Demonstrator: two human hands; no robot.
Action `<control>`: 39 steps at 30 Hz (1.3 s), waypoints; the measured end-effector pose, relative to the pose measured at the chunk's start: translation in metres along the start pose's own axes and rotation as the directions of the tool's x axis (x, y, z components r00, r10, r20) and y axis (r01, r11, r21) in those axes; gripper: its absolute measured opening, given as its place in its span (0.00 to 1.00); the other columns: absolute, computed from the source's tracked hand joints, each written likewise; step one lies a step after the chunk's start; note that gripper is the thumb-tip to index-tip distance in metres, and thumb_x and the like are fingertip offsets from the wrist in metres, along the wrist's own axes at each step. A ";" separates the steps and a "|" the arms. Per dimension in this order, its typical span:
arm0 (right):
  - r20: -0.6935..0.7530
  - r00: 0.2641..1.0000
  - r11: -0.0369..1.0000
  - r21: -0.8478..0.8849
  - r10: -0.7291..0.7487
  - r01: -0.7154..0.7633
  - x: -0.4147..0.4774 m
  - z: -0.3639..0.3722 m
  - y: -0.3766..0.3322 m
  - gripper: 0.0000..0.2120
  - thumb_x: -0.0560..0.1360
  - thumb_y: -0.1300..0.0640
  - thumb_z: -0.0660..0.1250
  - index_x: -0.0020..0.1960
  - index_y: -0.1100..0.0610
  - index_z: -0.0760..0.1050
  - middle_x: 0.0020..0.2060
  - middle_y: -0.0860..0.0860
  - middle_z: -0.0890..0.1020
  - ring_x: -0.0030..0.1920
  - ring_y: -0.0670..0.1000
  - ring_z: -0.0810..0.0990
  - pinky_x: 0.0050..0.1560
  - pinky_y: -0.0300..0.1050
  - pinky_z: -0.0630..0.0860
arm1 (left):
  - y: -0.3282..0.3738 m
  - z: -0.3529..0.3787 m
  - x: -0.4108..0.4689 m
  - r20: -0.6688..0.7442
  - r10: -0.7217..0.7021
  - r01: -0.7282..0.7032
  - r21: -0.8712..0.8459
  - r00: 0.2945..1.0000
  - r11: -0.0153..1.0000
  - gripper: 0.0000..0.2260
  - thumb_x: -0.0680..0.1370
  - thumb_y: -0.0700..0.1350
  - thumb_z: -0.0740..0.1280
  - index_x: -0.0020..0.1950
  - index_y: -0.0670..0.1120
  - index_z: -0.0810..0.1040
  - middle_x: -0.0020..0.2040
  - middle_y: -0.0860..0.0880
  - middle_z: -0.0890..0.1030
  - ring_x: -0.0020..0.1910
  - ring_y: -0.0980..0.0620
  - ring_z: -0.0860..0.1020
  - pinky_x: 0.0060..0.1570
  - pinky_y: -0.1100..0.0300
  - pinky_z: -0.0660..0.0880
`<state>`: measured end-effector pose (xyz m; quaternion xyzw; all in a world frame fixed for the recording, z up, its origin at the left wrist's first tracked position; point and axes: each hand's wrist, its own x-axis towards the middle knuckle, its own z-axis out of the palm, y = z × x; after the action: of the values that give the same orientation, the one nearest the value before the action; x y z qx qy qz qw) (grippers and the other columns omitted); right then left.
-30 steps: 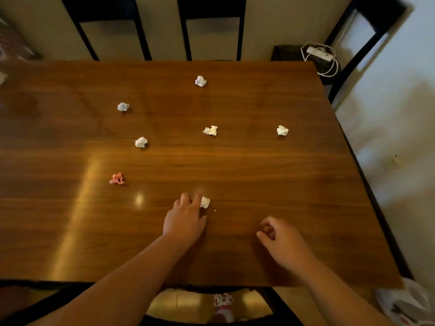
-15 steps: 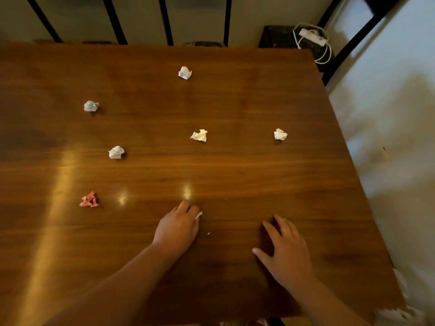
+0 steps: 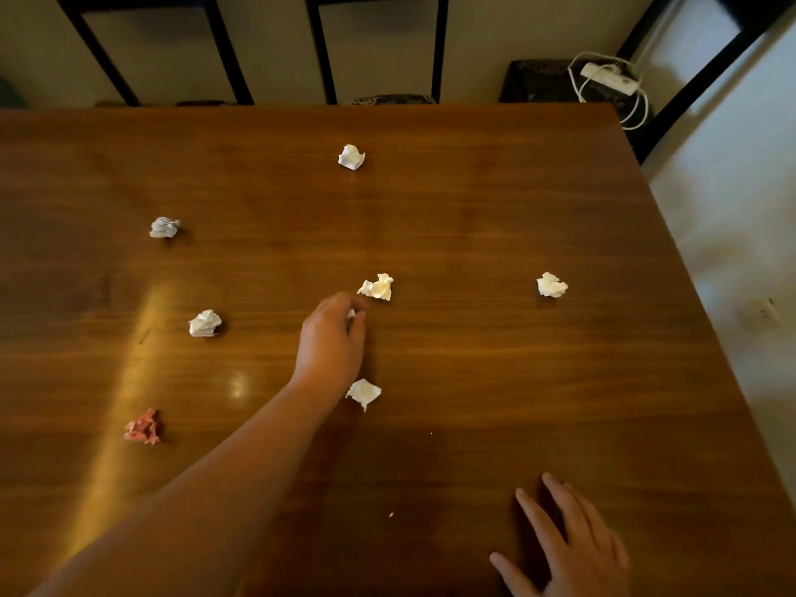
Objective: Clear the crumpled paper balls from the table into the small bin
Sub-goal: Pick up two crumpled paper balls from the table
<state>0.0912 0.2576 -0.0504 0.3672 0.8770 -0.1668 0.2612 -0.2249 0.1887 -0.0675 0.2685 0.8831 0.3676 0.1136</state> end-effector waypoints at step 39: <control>-0.480 0.877 0.979 0.178 -0.004 0.102 0.102 -0.065 0.037 0.33 0.68 0.32 0.57 0.67 0.50 0.71 0.68 0.51 0.70 0.69 0.56 0.66 0.64 0.58 0.69 | -0.022 0.010 -0.060 0.027 -0.086 0.049 0.641 0.996 0.766 0.34 0.59 0.84 0.43 0.44 0.55 0.54 0.32 0.55 0.73 0.28 0.53 0.76 0.23 0.62 0.67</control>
<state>0.0363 0.3707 -0.0606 0.3967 0.9030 -0.1650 -0.0053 -0.1794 0.1482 -0.0904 0.2691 0.9611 0.0333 0.0527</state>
